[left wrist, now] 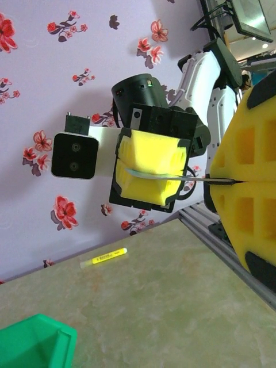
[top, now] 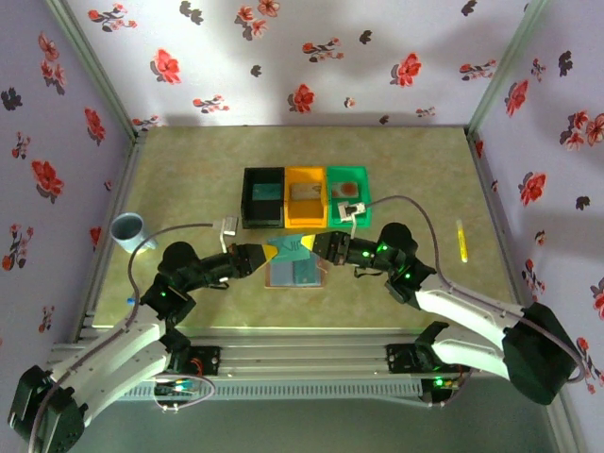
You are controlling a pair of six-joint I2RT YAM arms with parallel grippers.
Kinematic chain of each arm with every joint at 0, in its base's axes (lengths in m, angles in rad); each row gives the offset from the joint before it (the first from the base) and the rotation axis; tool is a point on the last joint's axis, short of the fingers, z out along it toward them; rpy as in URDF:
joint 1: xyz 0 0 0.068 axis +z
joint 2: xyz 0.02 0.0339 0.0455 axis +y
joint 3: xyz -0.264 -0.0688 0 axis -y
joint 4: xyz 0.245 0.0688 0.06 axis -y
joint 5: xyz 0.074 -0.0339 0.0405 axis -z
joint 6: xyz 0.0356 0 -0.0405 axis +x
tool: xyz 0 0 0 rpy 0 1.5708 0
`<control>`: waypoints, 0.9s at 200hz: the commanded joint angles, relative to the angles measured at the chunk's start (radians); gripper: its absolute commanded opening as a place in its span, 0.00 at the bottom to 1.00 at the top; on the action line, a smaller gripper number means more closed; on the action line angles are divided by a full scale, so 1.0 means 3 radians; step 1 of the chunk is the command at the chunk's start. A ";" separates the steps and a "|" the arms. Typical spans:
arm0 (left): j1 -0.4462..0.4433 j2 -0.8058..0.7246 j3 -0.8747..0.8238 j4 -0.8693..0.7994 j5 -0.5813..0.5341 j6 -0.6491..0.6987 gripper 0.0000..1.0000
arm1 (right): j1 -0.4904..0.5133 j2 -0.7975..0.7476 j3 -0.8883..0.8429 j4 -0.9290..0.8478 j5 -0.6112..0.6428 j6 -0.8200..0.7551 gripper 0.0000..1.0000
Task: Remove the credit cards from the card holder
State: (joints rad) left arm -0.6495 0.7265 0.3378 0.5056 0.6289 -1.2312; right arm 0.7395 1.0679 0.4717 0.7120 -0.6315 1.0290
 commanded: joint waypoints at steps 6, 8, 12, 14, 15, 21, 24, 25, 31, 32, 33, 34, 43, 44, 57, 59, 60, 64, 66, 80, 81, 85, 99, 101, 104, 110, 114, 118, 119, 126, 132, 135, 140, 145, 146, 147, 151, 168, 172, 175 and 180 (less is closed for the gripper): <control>0.0006 0.0022 0.0093 0.0059 0.0007 0.0101 0.00 | 0.0021 -0.0165 0.0172 -0.0458 -0.0032 -0.0209 0.23; 0.0007 0.0022 0.0095 0.0042 0.0002 0.0111 0.00 | 0.0020 -0.0180 0.0182 -0.0510 -0.0019 -0.0233 0.25; 0.0010 0.0027 0.0108 0.0002 -0.0007 0.0124 0.00 | 0.0018 -0.0201 0.0207 -0.0636 0.0007 -0.0283 0.31; 0.0008 0.0027 0.0121 -0.0021 -0.0009 0.0139 0.00 | 0.0013 -0.0226 0.0227 -0.0679 0.0021 -0.0318 0.33; 0.0007 0.0027 0.0126 -0.0033 -0.0012 0.0143 0.00 | 0.0011 -0.0236 0.0235 -0.0718 0.0030 -0.0338 0.35; 0.0012 0.0033 0.0156 -0.0115 -0.0024 0.0185 0.00 | 0.0005 -0.0295 0.0280 -0.0935 0.0090 -0.0438 0.43; 0.0012 0.0035 0.0172 -0.0162 -0.0027 0.0209 0.00 | 0.0004 -0.0327 0.0303 -0.1039 0.0121 -0.0492 0.47; 0.0012 0.0036 0.0177 -0.0180 -0.0029 0.0214 0.00 | 0.0004 -0.0338 0.0311 -0.1072 0.0131 -0.0506 0.48; 0.0017 0.0043 0.0213 -0.0286 -0.0044 0.0267 0.00 | -0.0003 -0.0397 0.0355 -0.1265 0.0196 -0.0607 0.54; 0.0014 0.0043 0.0219 -0.0303 -0.0045 0.0276 0.00 | -0.0004 -0.0409 0.0363 -0.1297 0.0210 -0.0625 0.55; 0.0016 0.0043 0.0224 -0.0319 -0.0048 0.0285 0.00 | -0.0005 -0.0417 0.0369 -0.1329 0.0219 -0.0642 0.55; 0.0019 0.0045 0.0226 -0.0335 -0.0049 0.0295 0.00 | -0.0008 -0.0426 0.0375 -0.1363 0.0232 -0.0661 0.56; 0.0035 0.0053 0.0280 -0.0486 -0.0055 0.0369 0.00 | -0.0020 -0.0508 0.0458 -0.1673 0.0341 -0.0811 0.60; 0.0036 0.0053 0.0288 -0.0503 -0.0056 0.0375 0.00 | -0.0023 -0.0515 0.0470 -0.1709 0.0346 -0.0819 0.60; 0.0083 0.0063 0.0378 -0.0749 -0.0056 0.0496 0.00 | -0.0050 -0.0618 0.0627 -0.2149 0.0461 -0.1049 0.67; 0.0094 0.0063 0.0392 -0.0784 -0.0056 0.0519 0.00 | -0.0054 -0.0640 0.0651 -0.2220 0.0484 -0.1078 0.69; 0.0099 0.0063 0.0400 -0.0816 -0.0056 0.0530 0.00 | -0.0055 -0.0648 0.0667 -0.2256 0.0499 -0.1099 0.70; 0.0114 0.0063 0.0426 -0.0904 -0.0052 0.0568 0.00 | -0.0060 -0.0678 0.0720 -0.2408 0.0561 -0.1178 0.74; 0.0122 0.0063 0.0441 -0.0940 -0.0051 0.0589 0.00 | -0.0059 -0.0694 0.0755 -0.2484 0.0595 -0.1214 0.75; 0.0186 0.0063 0.0559 -0.1213 -0.0037 0.0756 0.00 | -0.0062 -0.0798 0.0979 -0.2994 0.0777 -0.1495 0.81; 0.0191 0.0061 0.0573 -0.1237 -0.0039 0.0768 0.00 | -0.0067 -0.0806 0.0995 -0.3024 0.0789 -0.1514 0.81; 0.0211 0.0067 0.0617 -0.1338 -0.0041 0.0827 0.00 | -0.0067 -0.0835 0.1056 -0.3154 0.0838 -0.1585 0.83; 0.0286 0.0086 0.0771 -0.1678 -0.0045 0.1061 0.00 | -0.0067 -0.0933 0.1271 -0.3562 0.1075 -0.1797 0.87; 0.0301 0.0091 0.0794 -0.1722 -0.0046 0.1086 0.00 | -0.0067 -0.0946 0.1301 -0.3623 0.1114 -0.1823 0.88; 0.0319 0.0100 0.0827 -0.1785 -0.0046 0.1126 0.00 | -0.0069 -0.0966 0.1347 -0.3707 0.1173 -0.1865 0.89; 0.0347 0.0121 0.0893 -0.1900 -0.0037 0.1194 0.00 | -0.0072 -0.1003 0.1430 -0.3856 0.1300 -0.1934 0.93; 0.0365 0.0142 0.0931 -0.1966 -0.0024 0.1238 0.00 | -0.0075 -0.1022 0.1479 -0.3957 0.1395 -0.1975 0.95; 0.0380 0.0163 0.0975 -0.2028 -0.0017 0.1282 0.00 | -0.0073 -0.1049 0.1530 -0.4052 0.1504 -0.2015 0.98; 0.0383 0.0167 0.0983 -0.2046 -0.0016 0.1295 0.00 | -0.0072 -0.1052 0.1544 -0.4074 0.1531 -0.2027 0.99; 0.0404 0.0199 0.1054 -0.2166 -0.0041 0.1368 0.00 | -0.0072 -0.1094 0.1614 -0.4224 0.1730 -0.2089 0.99; 0.0428 0.0227 0.1114 -0.2286 -0.0074 0.1435 0.00 | -0.0074 -0.1124 0.1663 -0.4340 0.1903 -0.2142 0.99; 0.0442 0.0240 0.1137 -0.2332 -0.0083 0.1464 0.00 | -0.0072 -0.1139 0.1684 -0.4385 0.1989 -0.2170 0.99; 0.0464 0.0258 0.1169 -0.2388 -0.0095 0.1499 0.00 | -0.0078 -0.1171 0.1715 -0.4485 0.2126 -0.2206 0.99; 0.0485 0.0267 0.1196 -0.2435 -0.0112 0.1535 0.00 | -0.0077 -0.1197 0.1732 -0.4565 0.2261 -0.2246 0.99; 0.0489 0.0265 0.1203 -0.2441 -0.0117 0.1541 0.00 | -0.0077 -0.1202 0.1734 -0.4576 0.2288 -0.2252 0.99; 0.0491 0.0269 0.1204 -0.2447 -0.0122 0.1547 0.00 | -0.0077 -0.1208 0.1738 -0.4592 0.2314 -0.2261 0.99; 0.0509 0.0271 0.1220 -0.2472 -0.0144 0.1559 0.00 | -0.0077 -0.1229 0.1743 -0.4642 0.2418 -0.2294 0.99; 0.0591 0.0268 0.1287 -0.2620 -0.0307 0.1661 0.00 | -0.0077 -0.1332 0.1729 -0.4810 0.2818 -0.2381 0.99; 0.0612 0.0276 0.1310 -0.2669 -0.0345 0.1694 0.00 | -0.0078 -0.1353 0.1719 -0.4844 0.2915 -0.2382 0.99; 0.0633 0.0285 0.1326 -0.2702 -0.0370 0.1721 0.00 | -0.0081 -0.1378 0.1710 -0.4862 0.2986 -0.2383 0.99; 0.0664 0.0303 0.1361 -0.2758 -0.0410 0.1767 0.00 | -0.0077 -0.1409 0.1694 -0.4896 0.3110 -0.2382 0.99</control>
State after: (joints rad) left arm -0.4870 0.8074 0.6899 -0.1921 0.5747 -0.8089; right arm 0.7231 0.6800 0.9745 -0.6044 0.0364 0.3878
